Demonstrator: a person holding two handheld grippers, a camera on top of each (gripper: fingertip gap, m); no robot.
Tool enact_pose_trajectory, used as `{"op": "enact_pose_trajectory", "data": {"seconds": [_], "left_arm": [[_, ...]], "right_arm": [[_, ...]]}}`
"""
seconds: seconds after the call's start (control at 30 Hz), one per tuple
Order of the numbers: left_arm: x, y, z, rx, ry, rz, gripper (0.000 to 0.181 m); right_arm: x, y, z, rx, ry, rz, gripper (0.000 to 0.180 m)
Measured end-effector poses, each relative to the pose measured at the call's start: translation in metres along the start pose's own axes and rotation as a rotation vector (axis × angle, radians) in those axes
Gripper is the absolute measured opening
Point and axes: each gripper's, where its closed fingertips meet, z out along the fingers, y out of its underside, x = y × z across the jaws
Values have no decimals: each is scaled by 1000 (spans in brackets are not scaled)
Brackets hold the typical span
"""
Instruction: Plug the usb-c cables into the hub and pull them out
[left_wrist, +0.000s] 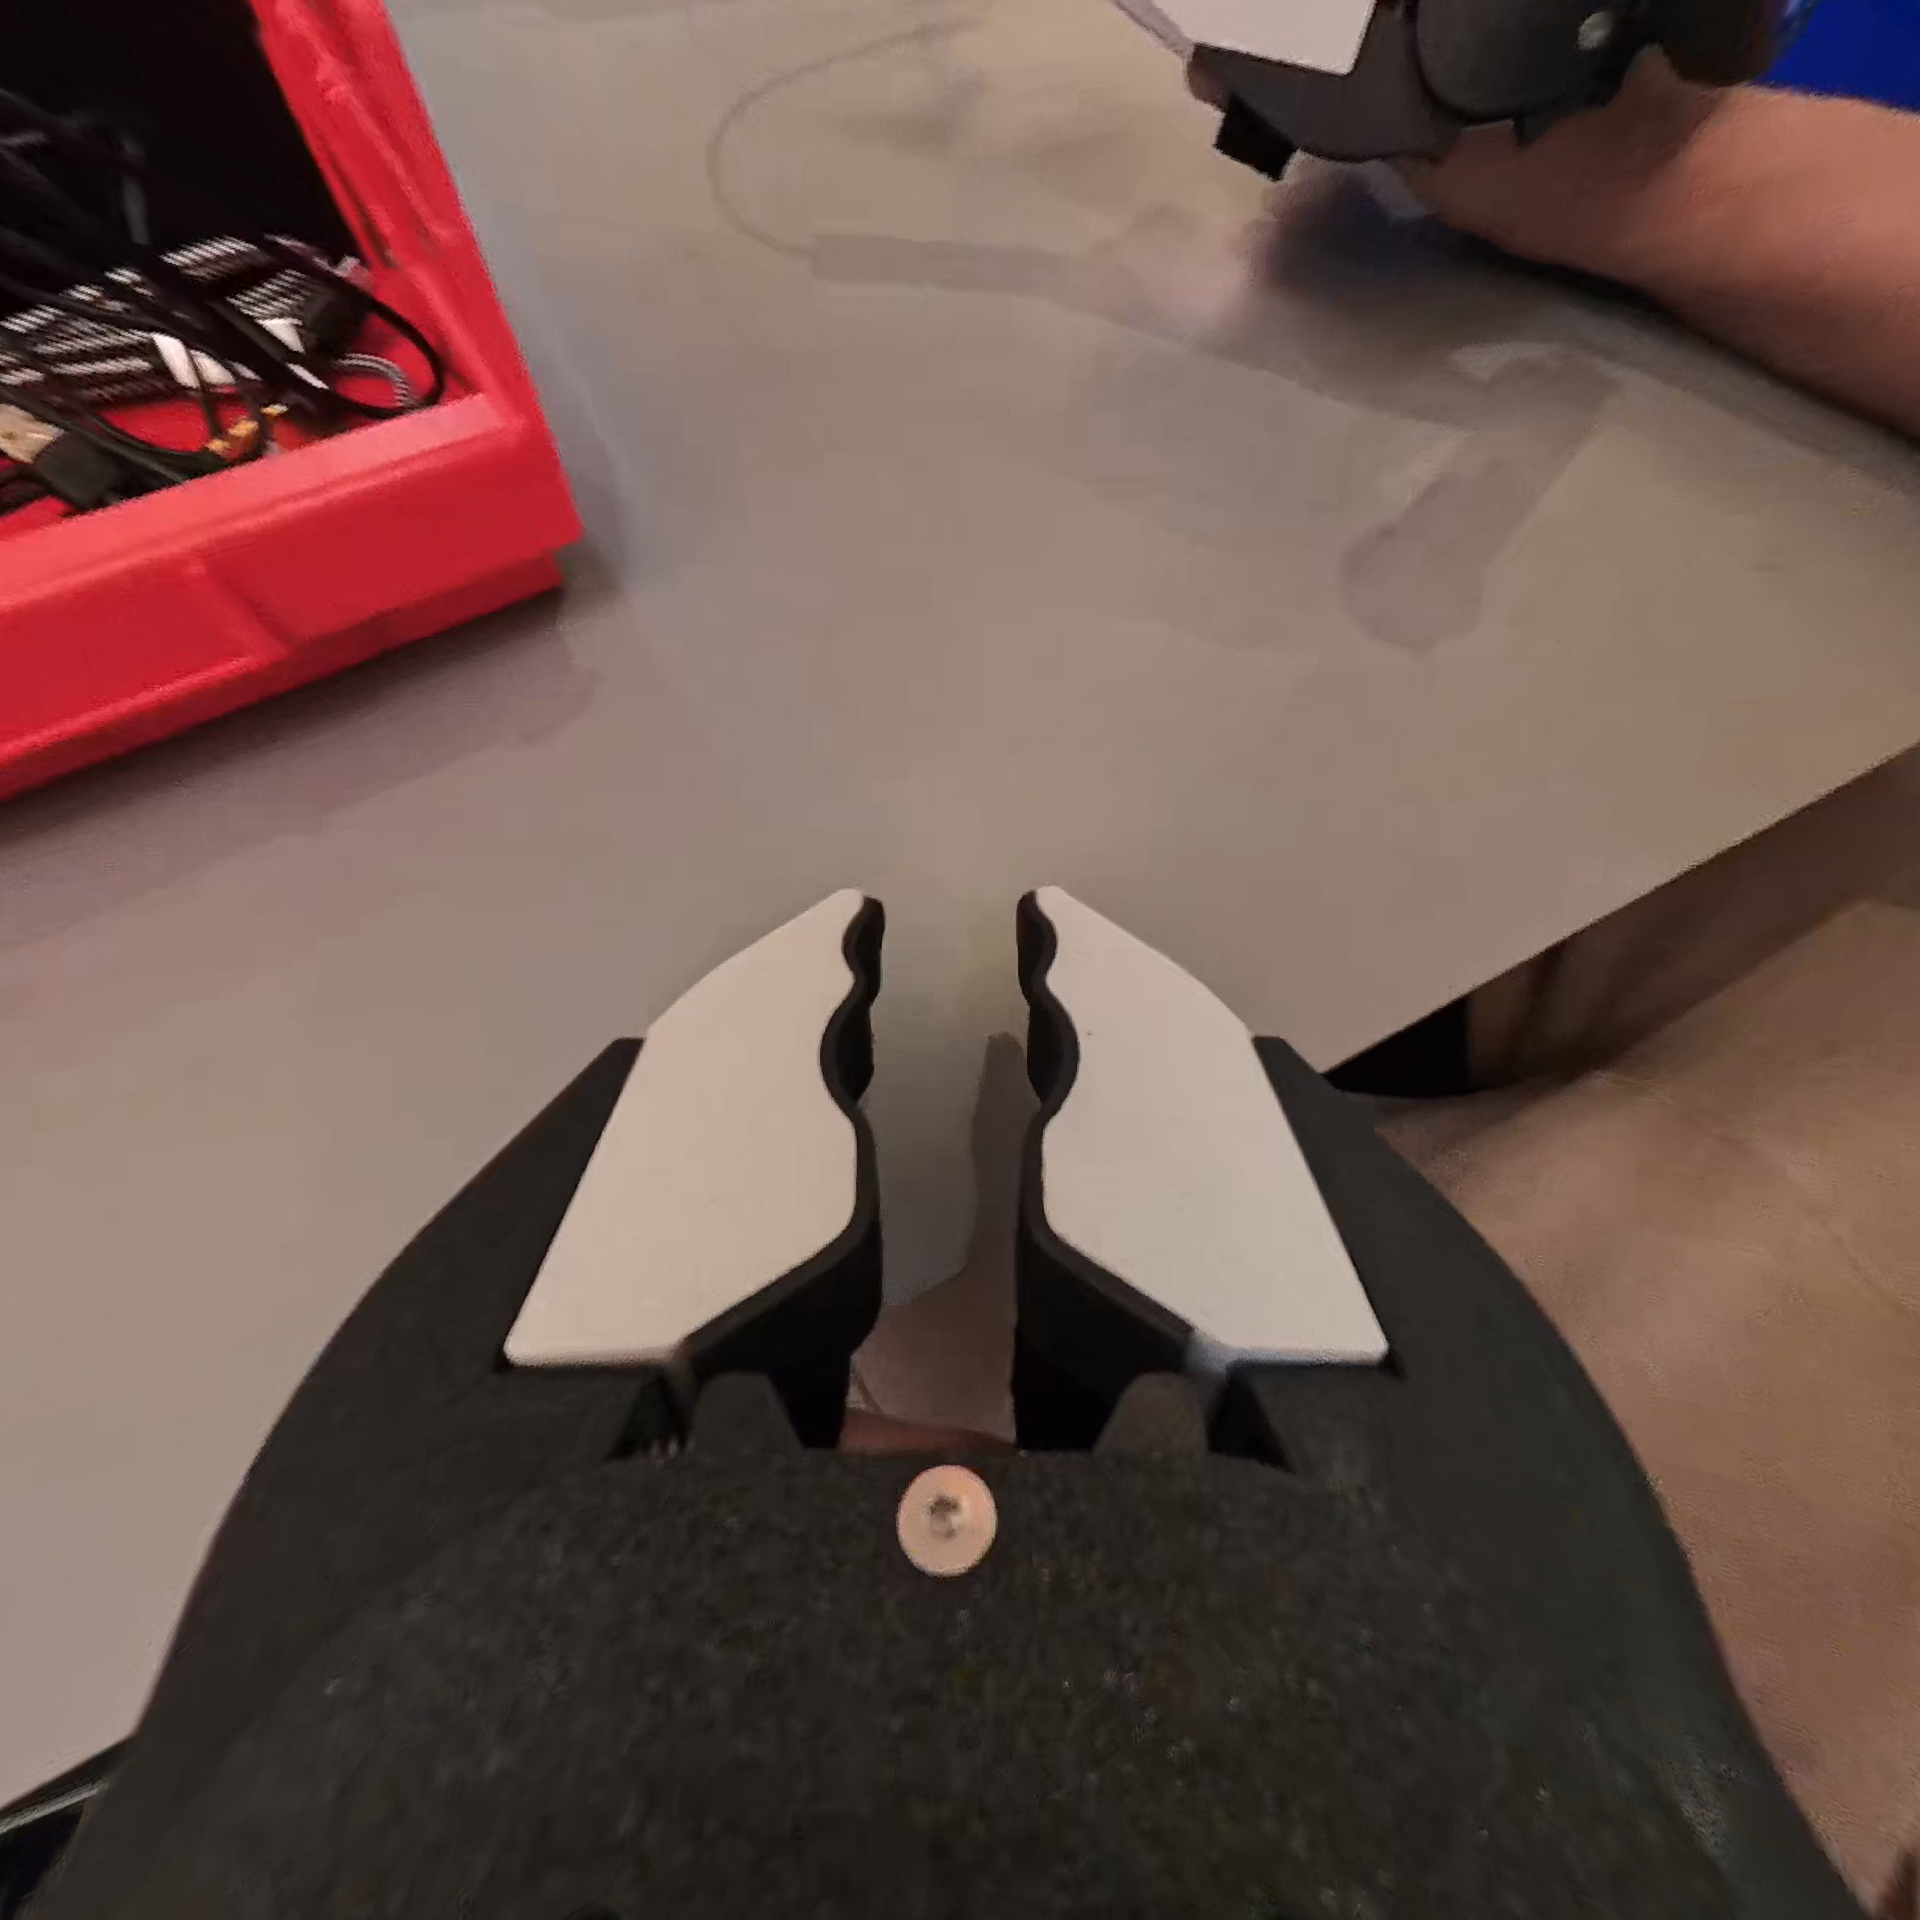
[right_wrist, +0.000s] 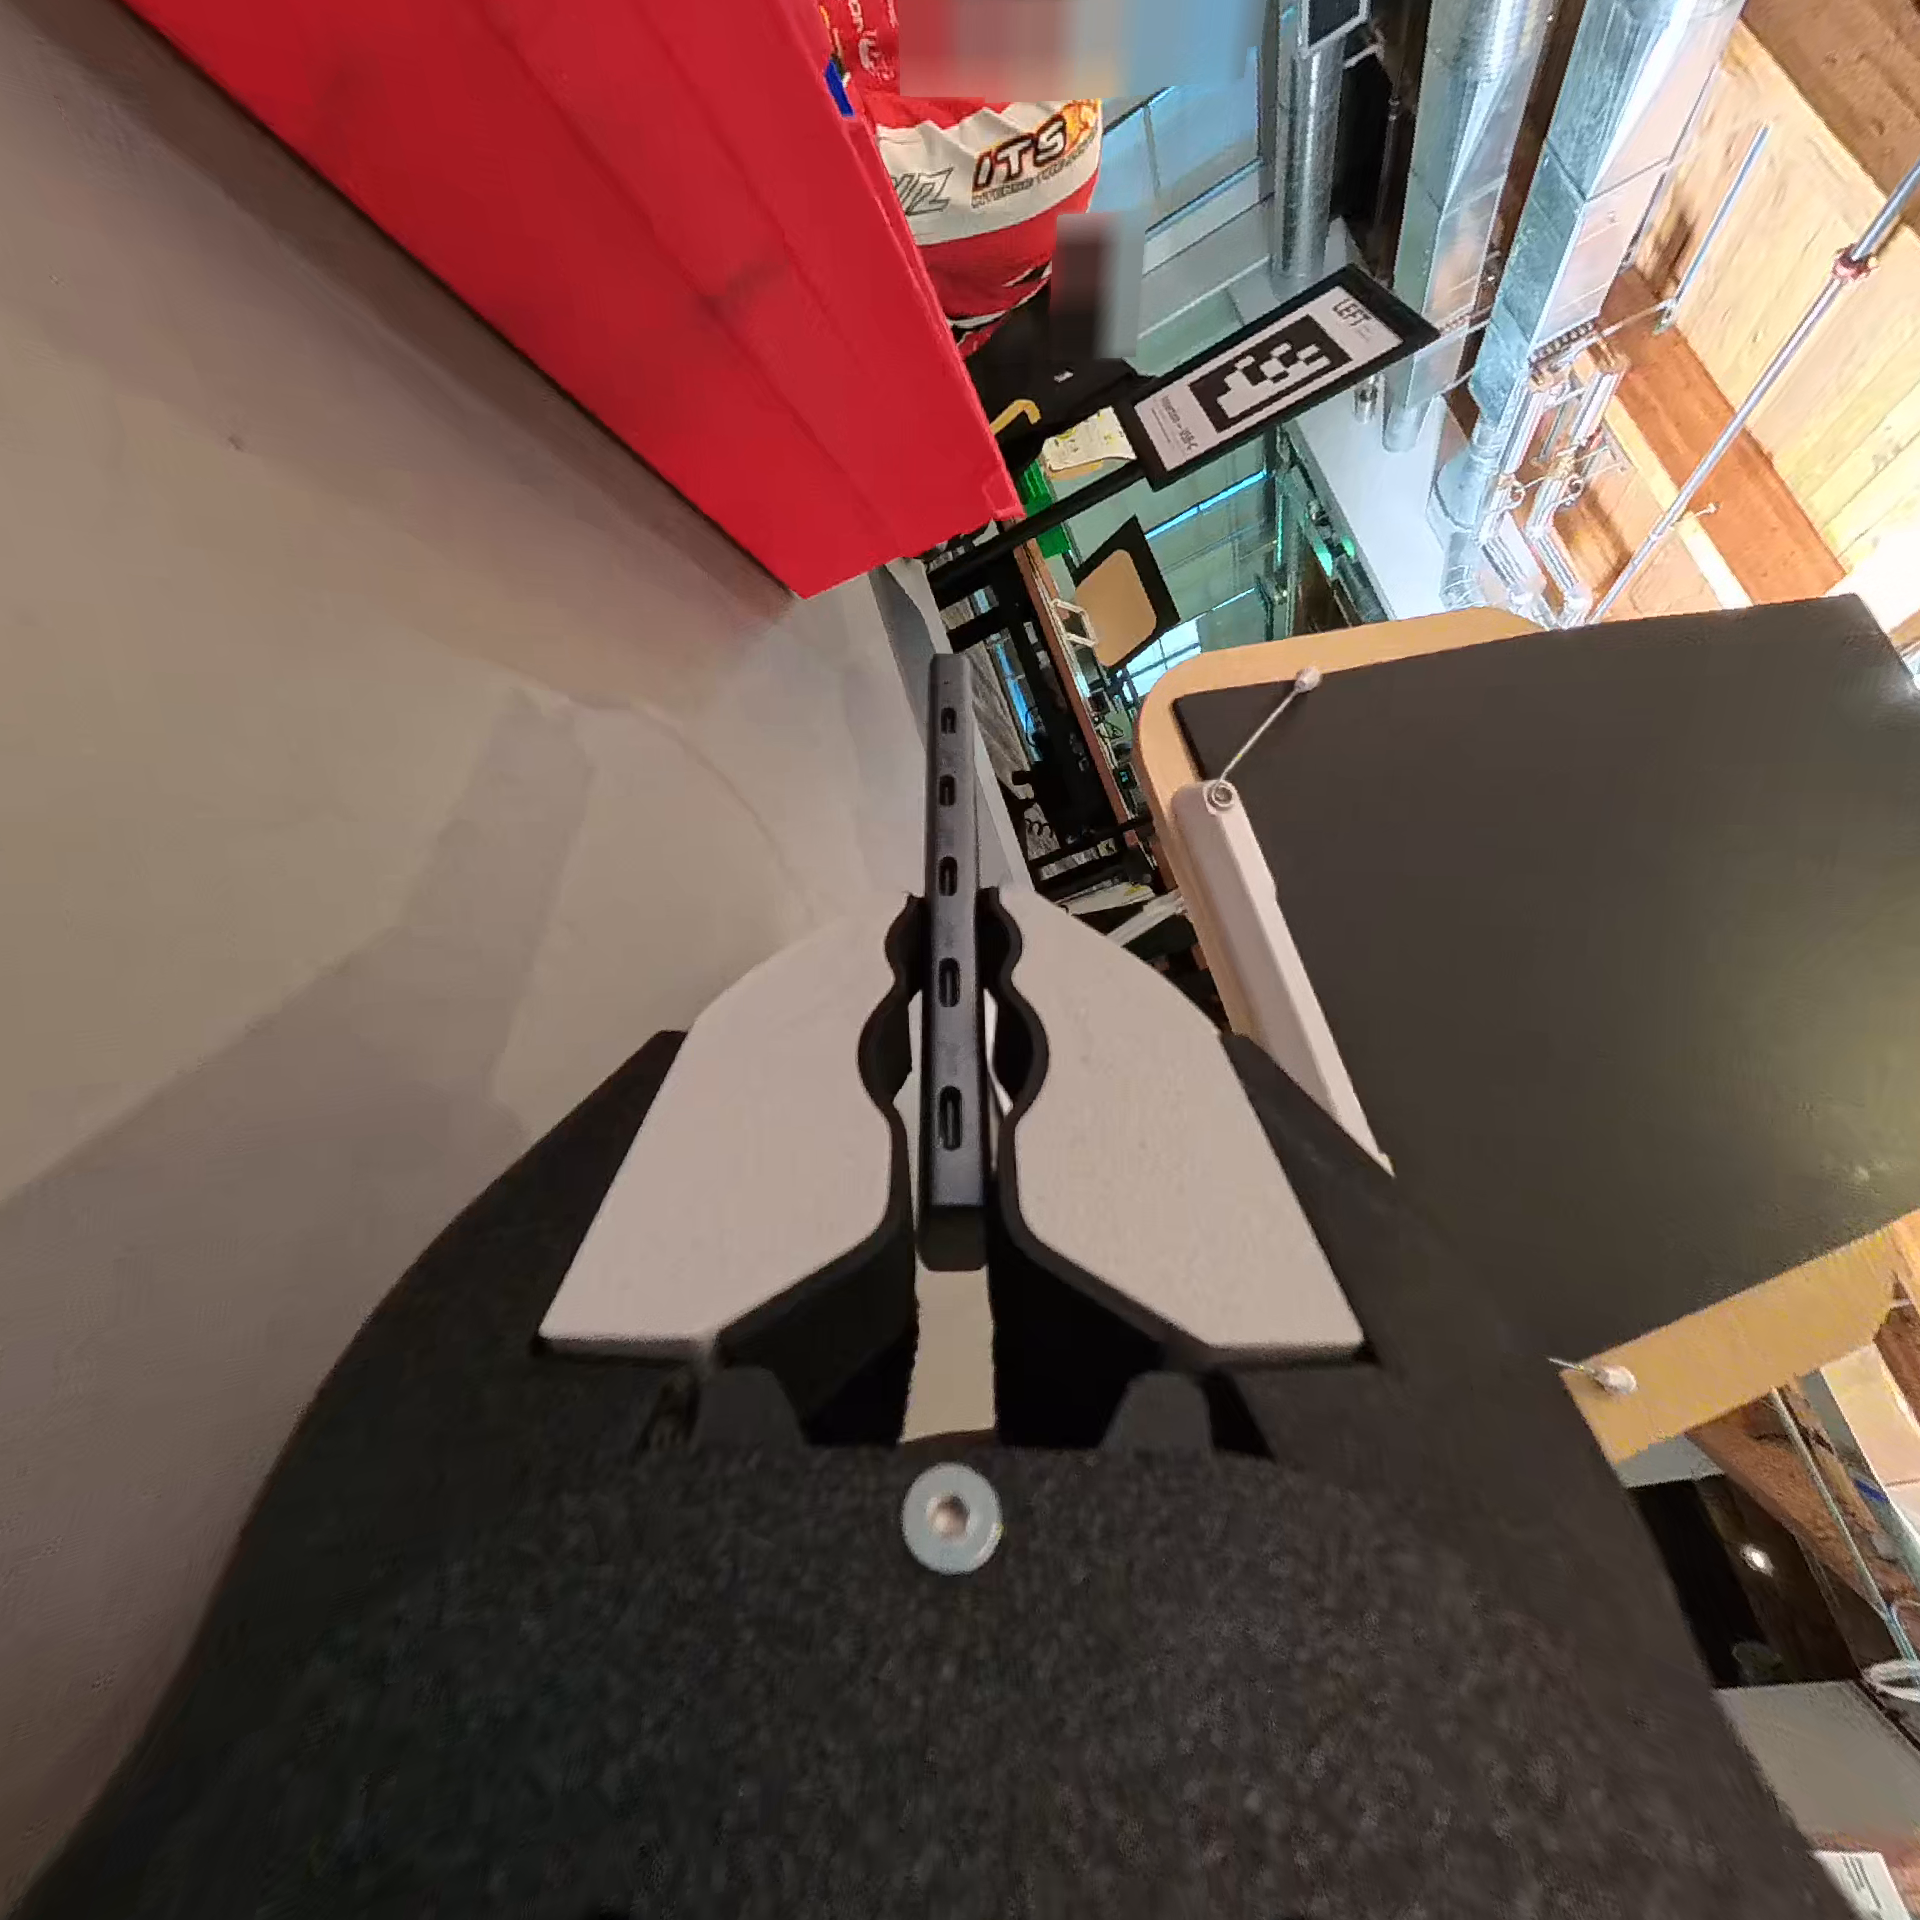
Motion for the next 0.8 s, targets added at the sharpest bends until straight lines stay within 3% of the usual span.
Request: {"op": "enact_pose_trajectory", "data": {"seconds": [0.17, 0.47, 0.63, 0.7, 0.8], "left_arm": [[-16, 0, 1, -3, -44, -8, 24], [-16, -12, 13, 18, 44, -135, 26], [-39, -23, 7, 0, -57, 6, 27], [-51, -38, -1, -43, -37, 97, 30], [-103, -78, -8, -116, -155, 274, 30]], "right_arm": [[-3, 0, 0, 10, -25, 20, 9], [1, 2, -1, 9, -14, 44, 9], [-2, 3, -1, 1, -25, 26, 9], [-6, 3, -2, -10, -28, -7, 9], [-14, -2, -3, -2, -42, -63, 9]]}}
